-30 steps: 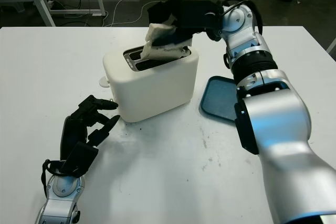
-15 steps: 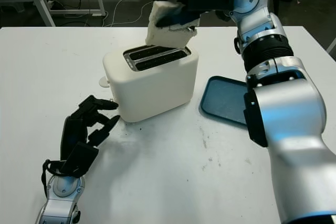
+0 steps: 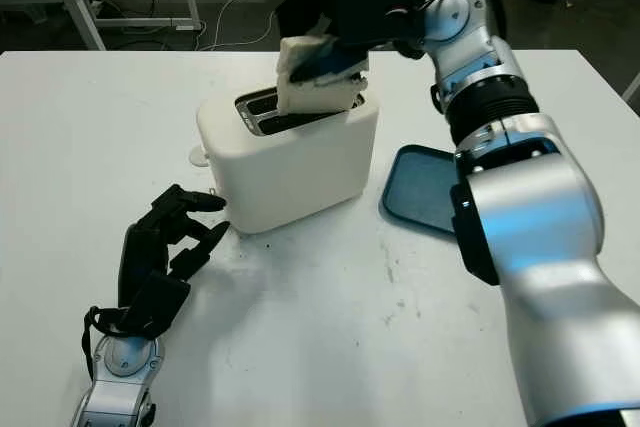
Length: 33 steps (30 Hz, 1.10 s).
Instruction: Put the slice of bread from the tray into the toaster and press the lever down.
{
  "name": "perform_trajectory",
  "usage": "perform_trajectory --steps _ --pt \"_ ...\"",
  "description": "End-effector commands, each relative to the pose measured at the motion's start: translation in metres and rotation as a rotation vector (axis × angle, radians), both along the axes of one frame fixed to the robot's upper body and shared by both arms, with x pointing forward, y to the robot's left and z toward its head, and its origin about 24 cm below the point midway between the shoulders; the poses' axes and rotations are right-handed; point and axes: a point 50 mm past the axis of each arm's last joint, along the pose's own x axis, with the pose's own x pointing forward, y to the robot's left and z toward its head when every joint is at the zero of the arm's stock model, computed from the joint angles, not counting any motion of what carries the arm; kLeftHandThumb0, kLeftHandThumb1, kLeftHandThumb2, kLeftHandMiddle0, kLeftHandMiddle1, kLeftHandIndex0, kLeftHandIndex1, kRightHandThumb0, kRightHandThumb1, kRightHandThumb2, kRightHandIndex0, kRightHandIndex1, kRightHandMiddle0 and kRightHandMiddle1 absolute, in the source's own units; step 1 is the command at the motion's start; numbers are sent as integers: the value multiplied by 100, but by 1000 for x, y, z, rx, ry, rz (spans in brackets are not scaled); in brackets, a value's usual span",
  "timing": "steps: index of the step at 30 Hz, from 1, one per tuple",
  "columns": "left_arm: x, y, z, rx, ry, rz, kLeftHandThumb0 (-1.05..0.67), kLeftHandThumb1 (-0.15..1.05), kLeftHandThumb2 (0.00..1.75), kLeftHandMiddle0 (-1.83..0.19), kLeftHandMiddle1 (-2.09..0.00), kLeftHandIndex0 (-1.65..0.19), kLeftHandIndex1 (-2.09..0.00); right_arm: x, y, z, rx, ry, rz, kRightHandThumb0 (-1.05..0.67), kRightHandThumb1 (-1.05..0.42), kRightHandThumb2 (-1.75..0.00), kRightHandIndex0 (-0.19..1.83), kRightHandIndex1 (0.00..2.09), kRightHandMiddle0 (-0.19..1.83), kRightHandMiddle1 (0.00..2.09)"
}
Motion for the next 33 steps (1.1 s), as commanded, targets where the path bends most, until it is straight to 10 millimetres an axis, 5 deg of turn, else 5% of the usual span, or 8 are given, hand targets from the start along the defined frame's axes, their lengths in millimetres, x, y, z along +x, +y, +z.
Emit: perform_trajectory --steps 1,31,33 --pt "-2 -1 0 12 -3 -2 -22 92 24 -58 -155 -50 -111 0 0 -10 -18 27 -3 -63 -92 -16 114 175 98 175" --pt "-1 -2 -1 -3 -6 -3 -21 92 24 -57 -156 -50 -112 0 -6 -5 -45 -2 -12 -63 -92 -18 109 175 87 175" --pt "-1 -2 -1 1 -2 -3 -22 92 24 -58 -157 -50 -112 1 -6 -4 -53 -29 -29 -72 -91 -8 99 175 80 173"
